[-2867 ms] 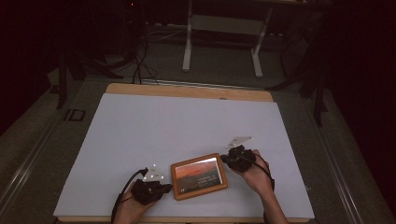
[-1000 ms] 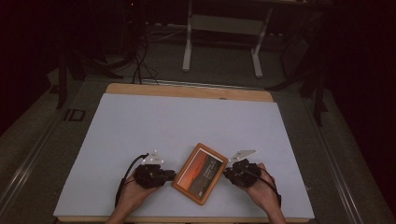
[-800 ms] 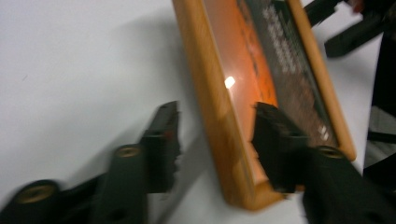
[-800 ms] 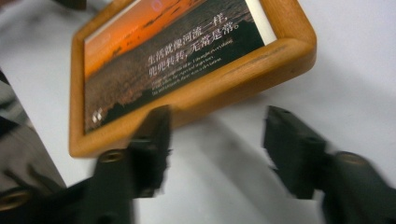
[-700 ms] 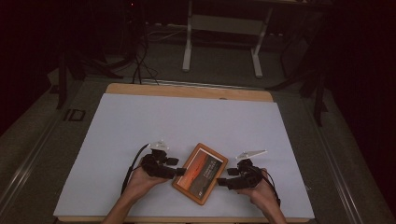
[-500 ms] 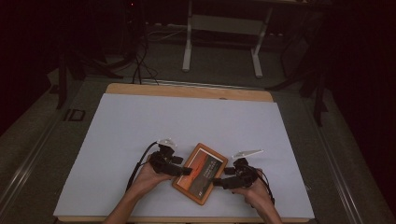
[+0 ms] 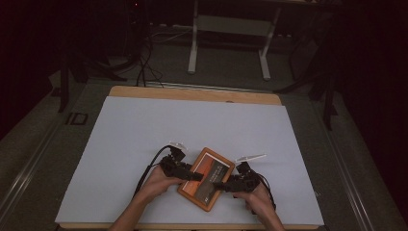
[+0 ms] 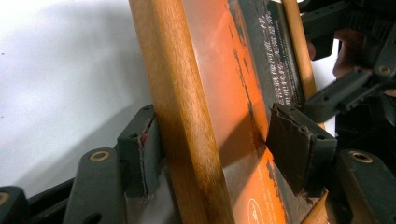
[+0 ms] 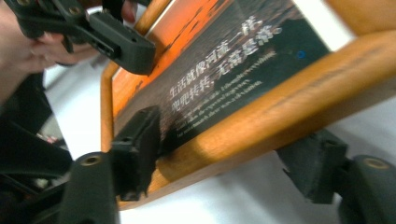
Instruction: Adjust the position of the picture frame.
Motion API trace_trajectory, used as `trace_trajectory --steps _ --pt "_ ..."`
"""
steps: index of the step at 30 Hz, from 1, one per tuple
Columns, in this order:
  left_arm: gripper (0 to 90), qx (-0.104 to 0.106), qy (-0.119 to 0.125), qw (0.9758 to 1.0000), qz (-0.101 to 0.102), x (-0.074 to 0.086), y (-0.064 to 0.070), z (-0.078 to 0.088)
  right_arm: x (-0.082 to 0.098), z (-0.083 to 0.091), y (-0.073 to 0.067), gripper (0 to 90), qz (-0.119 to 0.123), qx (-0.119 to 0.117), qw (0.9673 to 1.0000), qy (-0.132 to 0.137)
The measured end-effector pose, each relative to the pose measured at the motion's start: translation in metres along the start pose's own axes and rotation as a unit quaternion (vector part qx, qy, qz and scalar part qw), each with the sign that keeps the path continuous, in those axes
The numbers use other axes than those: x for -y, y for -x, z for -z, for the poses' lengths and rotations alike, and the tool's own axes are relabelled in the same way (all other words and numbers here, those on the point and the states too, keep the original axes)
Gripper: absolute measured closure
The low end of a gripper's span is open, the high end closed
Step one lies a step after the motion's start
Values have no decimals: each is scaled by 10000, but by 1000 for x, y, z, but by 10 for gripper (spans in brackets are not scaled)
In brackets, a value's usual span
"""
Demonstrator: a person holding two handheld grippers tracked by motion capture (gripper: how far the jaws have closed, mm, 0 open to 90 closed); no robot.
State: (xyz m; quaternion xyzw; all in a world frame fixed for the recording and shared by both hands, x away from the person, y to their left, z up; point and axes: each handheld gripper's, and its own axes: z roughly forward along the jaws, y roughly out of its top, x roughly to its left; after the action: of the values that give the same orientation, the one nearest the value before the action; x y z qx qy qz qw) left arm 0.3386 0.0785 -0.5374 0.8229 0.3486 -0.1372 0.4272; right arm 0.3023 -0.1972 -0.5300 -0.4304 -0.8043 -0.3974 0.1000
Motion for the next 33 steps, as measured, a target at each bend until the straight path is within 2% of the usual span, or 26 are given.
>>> trace_trajectory --steps 5,8,11,15,19,23,25,26,28,31,33 --pt "426 -26 23 9998 209 2 -2 7 -1 7 10 460 -410 -232 9987 177" --pt "472 -157 104 9995 239 7 -2 15 -5 6 10 467 -409 -203 9989 148" --pt "535 -259 228 9991 254 11 0 26 -9 7 10 503 -452 -268 9984 196" --pt "571 -312 394 9983 282 17 4 36 -17 9 4 539 -355 -312 9985 291" --pt "612 -309 628 9973 215 25 8 48 -25 11 -2 581 -275 -376 9981 392" --pt "655 -240 1008 9944 202 39 13 57 -32 14 -6 628 -184 -590 9968 507" --pt "666 -251 1084 9936 201 41 14 59 -34 15 -7 634 -192 -653 9963 531" --pt "667 -363 1199 9920 182 45 18 61 -39 16 -11 635 -97 -652 9963 556" --pt "668 -446 1277 9907 178 46 20 61 -42 16 -13 635 -36 -628 9963 587" --pt "672 -533 1334 9893 239 45 22 63 -48 17 -15 637 -27 -648 9957 666" --pt "674 -621 1368 9880 352 43 23 63 -53 17 -15 635 7 -643 9954 714"
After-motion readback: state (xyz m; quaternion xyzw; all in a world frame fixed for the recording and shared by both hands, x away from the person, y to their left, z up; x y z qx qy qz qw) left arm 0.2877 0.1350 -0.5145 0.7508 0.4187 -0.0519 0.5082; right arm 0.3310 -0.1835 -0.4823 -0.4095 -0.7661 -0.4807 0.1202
